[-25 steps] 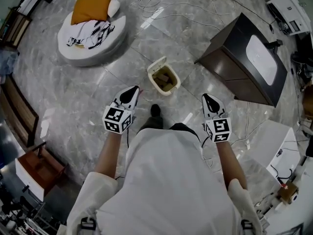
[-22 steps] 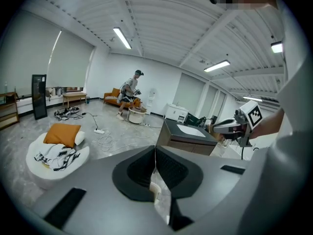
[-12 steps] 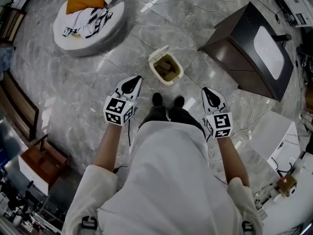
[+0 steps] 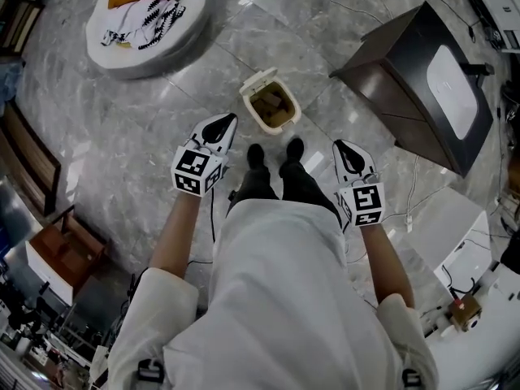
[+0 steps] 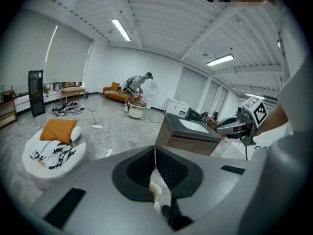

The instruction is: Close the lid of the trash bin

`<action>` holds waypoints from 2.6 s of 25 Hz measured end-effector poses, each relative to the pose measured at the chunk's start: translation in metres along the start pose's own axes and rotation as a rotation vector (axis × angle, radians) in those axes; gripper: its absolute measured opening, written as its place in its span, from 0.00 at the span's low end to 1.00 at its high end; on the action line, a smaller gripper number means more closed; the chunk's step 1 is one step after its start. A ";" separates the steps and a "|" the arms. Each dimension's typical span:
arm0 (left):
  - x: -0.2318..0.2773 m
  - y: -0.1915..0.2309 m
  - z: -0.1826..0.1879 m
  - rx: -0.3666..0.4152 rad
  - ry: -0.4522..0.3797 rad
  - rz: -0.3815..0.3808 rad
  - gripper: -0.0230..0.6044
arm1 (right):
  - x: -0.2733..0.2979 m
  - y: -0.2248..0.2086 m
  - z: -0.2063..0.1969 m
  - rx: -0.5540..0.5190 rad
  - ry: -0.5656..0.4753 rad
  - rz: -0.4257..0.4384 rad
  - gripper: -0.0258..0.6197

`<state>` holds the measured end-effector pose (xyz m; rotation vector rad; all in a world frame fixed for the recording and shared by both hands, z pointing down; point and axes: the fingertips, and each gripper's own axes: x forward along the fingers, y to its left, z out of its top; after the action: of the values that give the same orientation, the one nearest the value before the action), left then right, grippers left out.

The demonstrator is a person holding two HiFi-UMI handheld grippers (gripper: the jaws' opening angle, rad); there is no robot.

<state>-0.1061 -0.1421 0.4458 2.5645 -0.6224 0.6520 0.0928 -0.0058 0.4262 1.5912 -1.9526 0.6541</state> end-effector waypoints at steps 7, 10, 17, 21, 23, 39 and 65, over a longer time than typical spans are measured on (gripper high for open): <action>0.040 -0.004 -0.010 -0.009 0.036 0.026 0.07 | 0.024 -0.019 -0.015 -0.003 0.021 0.063 0.09; 0.056 -0.006 -0.017 -0.011 0.050 0.029 0.07 | 0.036 -0.026 -0.024 -0.007 0.036 0.088 0.09; 0.090 0.013 -0.040 -0.015 0.102 0.043 0.07 | 0.067 -0.039 -0.046 0.018 0.067 0.116 0.09; 0.108 0.028 -0.055 0.011 0.149 0.051 0.07 | 0.084 -0.038 -0.060 0.044 0.078 0.139 0.09; 0.117 0.034 -0.062 0.025 0.169 0.052 0.07 | 0.092 -0.036 -0.068 0.047 0.088 0.154 0.09; 0.184 0.086 -0.135 -0.015 0.356 0.041 0.09 | 0.144 -0.029 -0.126 0.112 0.140 0.227 0.09; 0.238 0.140 -0.214 -0.235 0.493 -0.020 0.27 | 0.200 -0.023 -0.194 0.189 0.180 0.270 0.09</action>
<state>-0.0624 -0.2254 0.7820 2.0788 -0.4692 1.0858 0.1020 -0.0258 0.7052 1.3297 -2.0349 1.0799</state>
